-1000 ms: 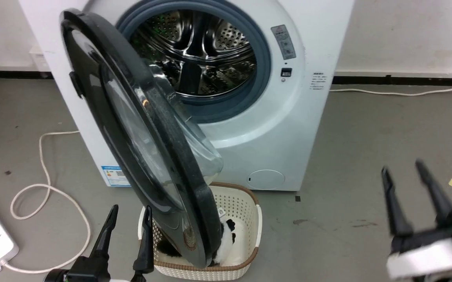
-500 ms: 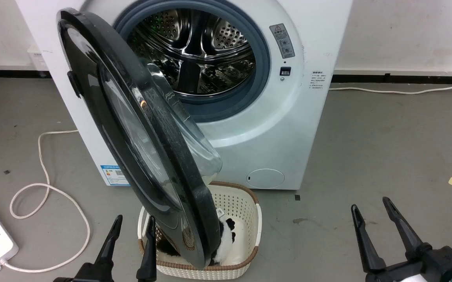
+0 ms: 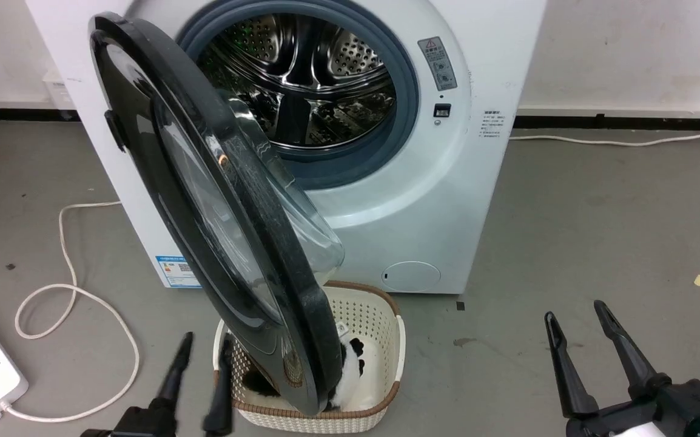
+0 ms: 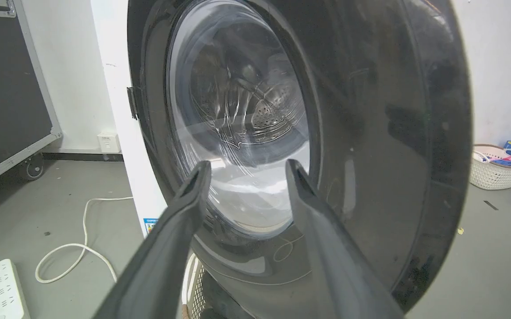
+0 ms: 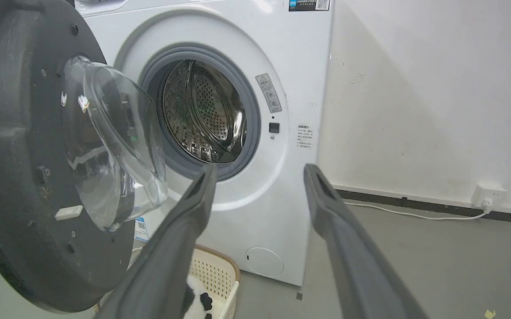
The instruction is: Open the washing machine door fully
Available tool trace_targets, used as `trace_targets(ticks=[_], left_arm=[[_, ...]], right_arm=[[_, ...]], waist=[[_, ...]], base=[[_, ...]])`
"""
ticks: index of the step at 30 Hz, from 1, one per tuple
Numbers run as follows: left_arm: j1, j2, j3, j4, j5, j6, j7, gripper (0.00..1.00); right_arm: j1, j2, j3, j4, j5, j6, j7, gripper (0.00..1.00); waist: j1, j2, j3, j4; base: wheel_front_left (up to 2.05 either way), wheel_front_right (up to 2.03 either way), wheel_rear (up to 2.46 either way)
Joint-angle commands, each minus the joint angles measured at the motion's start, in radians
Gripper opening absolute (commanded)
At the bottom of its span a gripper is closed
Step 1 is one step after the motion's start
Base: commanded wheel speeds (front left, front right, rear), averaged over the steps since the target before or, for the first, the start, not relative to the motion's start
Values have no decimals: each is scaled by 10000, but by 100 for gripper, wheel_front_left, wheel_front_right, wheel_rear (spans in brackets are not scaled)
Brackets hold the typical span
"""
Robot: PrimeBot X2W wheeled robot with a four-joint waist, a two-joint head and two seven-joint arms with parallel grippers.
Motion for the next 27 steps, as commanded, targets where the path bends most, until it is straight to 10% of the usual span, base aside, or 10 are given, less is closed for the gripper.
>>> trace_targets(ticks=[1, 14, 27], left_arm=[[-37, 5, -1, -60, -70, -28, -53, 0], [-696, 4, 581, -3849, -1274, 718, -53, 0], [-829, 3, -1747, -3917, -521, 341, 287, 0]], right_arm=[[-85, 62, 11, -67, -41, 8, -46, 100], [-106, 85, -123, -118, 152, 8, -47, 100], [-37, 88, -109, -45, 379, 8, -47, 100]], waist=[[0, 0, 21, -14], [0, 0, -7, -59], [0, 0, -38, -217]], base=[[0, 0, 0], [0, 0, 0], [0, 0, 0]])
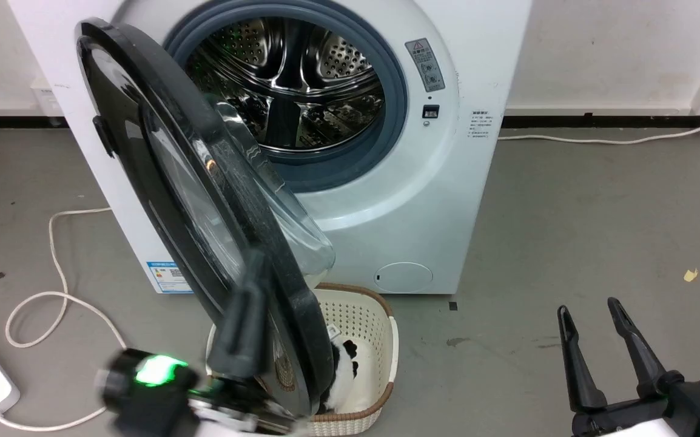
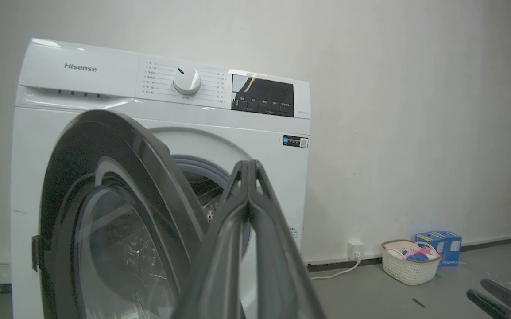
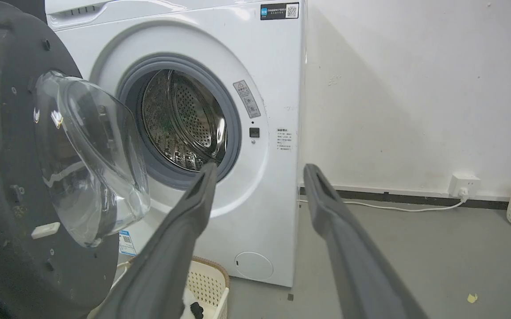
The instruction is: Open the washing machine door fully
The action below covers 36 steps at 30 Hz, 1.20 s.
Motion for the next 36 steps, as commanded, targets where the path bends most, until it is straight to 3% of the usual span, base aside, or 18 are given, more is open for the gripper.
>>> trace_targets(ticks=[1, 9, 14, 20, 28, 36], left_arm=[[130, 19, -141, 160, -61, -57, 99, 0], [130, 19, -1627, 1625, -192, -189, 814, 0], [-16, 18, -1948, 2682, -309, 287, 1547, 0], [-240, 18, -1719, 3492, -442, 668, 1389, 0], [-161, 114, -1481, 4083, -728, 712, 1228, 0], [16, 405, -1304, 4333, -853, 765, 1316, 0]], right_arm=[[-12, 48, -19, -6, 73, 8, -45, 100], [-15, 48, -40, 206, 70, 8, -45, 100], [-90, 48, 21, 210, 97, 8, -45, 100], [-104, 48, 2, 224, 123, 8, -45, 100], [50, 49, 69, 287, 118, 8, -45, 100], [143, 49, 197, 352, 145, 8, -45, 100]], waist=[[0, 0, 21, -20], [0, 0, 238, -130], [0, 0, 372, -195], [0, 0, 439, -94], [0, 0, 207, 621], [0, 0, -7, 1926]], base=[[0, 0, 0], [0, 0, 0], [0, 0, 0], [0, 0, 0], [0, 0, 0], [0, 0, 0]])
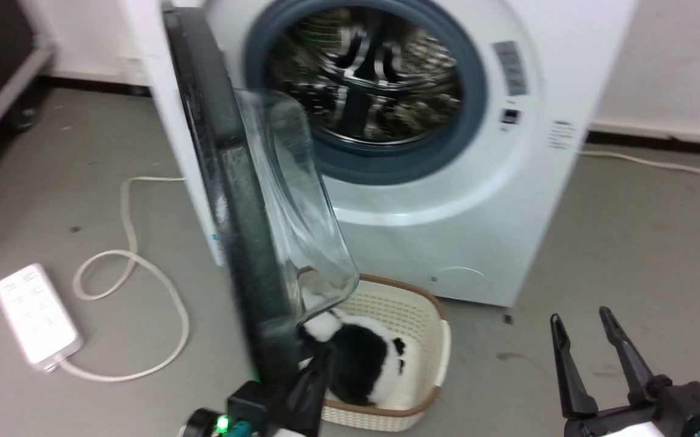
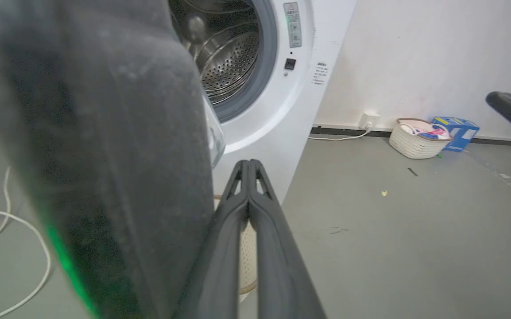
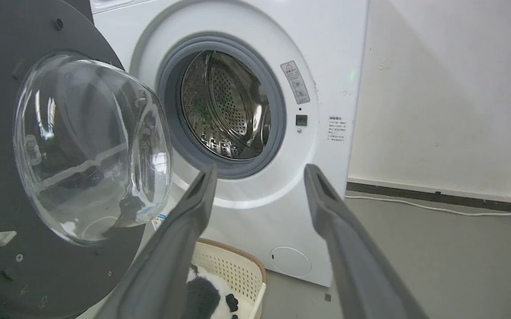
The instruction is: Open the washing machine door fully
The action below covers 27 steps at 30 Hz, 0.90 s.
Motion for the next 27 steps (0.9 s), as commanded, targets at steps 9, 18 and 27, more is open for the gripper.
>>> trace_targets(ticks=[9, 18, 27], left_arm=[[615, 904, 1385, -133, -296, 767, 233, 0], [34, 1969, 2779, -286, -812, 896, 691, 0], [-889, 3128, 4155, 532, -1544, 672, 925, 0]], right_arm=[[204, 43, 133, -5, 22, 8, -45, 100], [-178, 43, 369, -43, -240, 8, -45, 100], [-591, 35, 354, -46, -546, 8, -38, 100]], waist=[[0, -1, 64, 1820], [0, -1, 853, 2300], [0, -1, 1749, 1842]], base=[[0, 0, 0], [0, 0, 0], [0, 0, 0]])
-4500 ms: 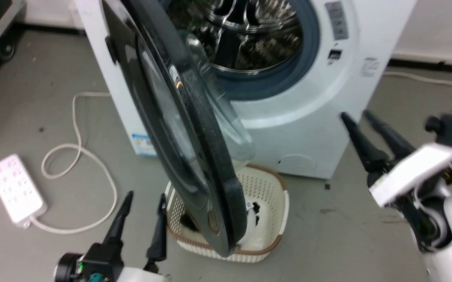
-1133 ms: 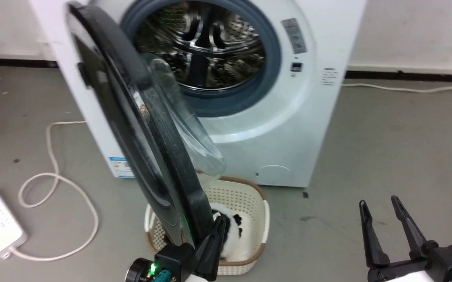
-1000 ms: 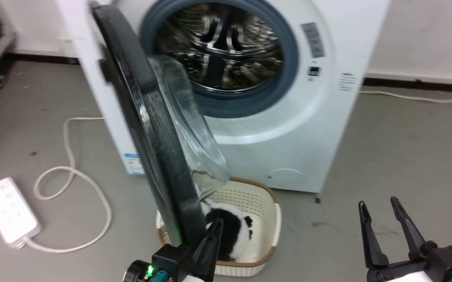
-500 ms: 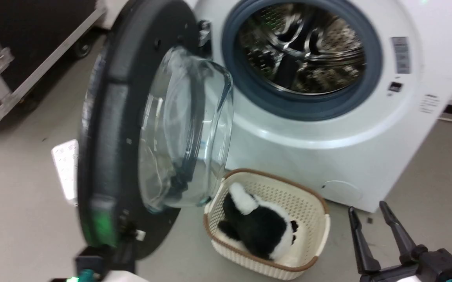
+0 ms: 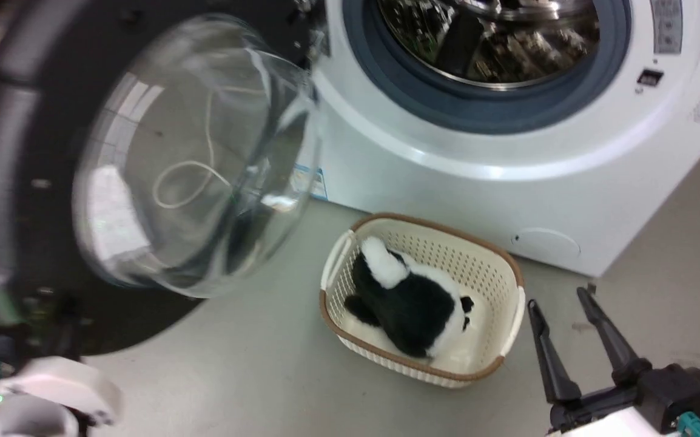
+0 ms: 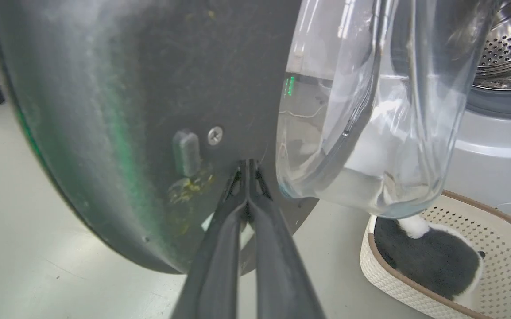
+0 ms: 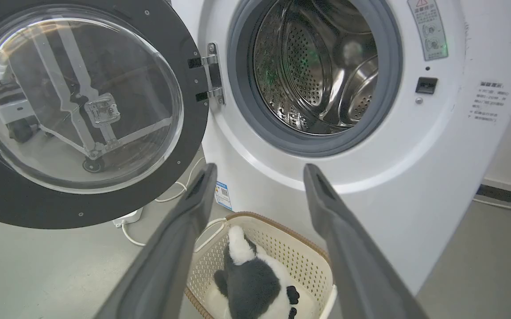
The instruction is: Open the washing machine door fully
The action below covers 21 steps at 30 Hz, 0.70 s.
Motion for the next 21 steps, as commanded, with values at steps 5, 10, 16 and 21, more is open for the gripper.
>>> trace_targets(ticks=[5, 10, 16, 21], left_arm=[[-803, 825, 859, 809, -400, -124, 27, 0], [-1502, 1468, 1498, 1858, -775, -313, -89, 0], [-2296, 1923, 2018, 3246, -1071, -437, -605, 0], [-2701, 2038, 2001, 4072, -1029, -655, -1336, 0]], right_arm=[[-323, -70, -54, -94, -102, 8, 0, 100], [-465, -149, -79, -197, -141, 8, 54, 100], [-649, -293, -77, -256, -104, 8, 106, 100], [-682, -308, -121, -265, -123, 8, 103, 100]], waist=[[-1, 0, 610, -439], [-1, 0, 972, -602], [-1, 0, 1257, -754], [-1, 0, 1362, -813]], base=[[0, 0, 0], [0, 0, 0], [0, 0, 0], [0, 0, 0]])
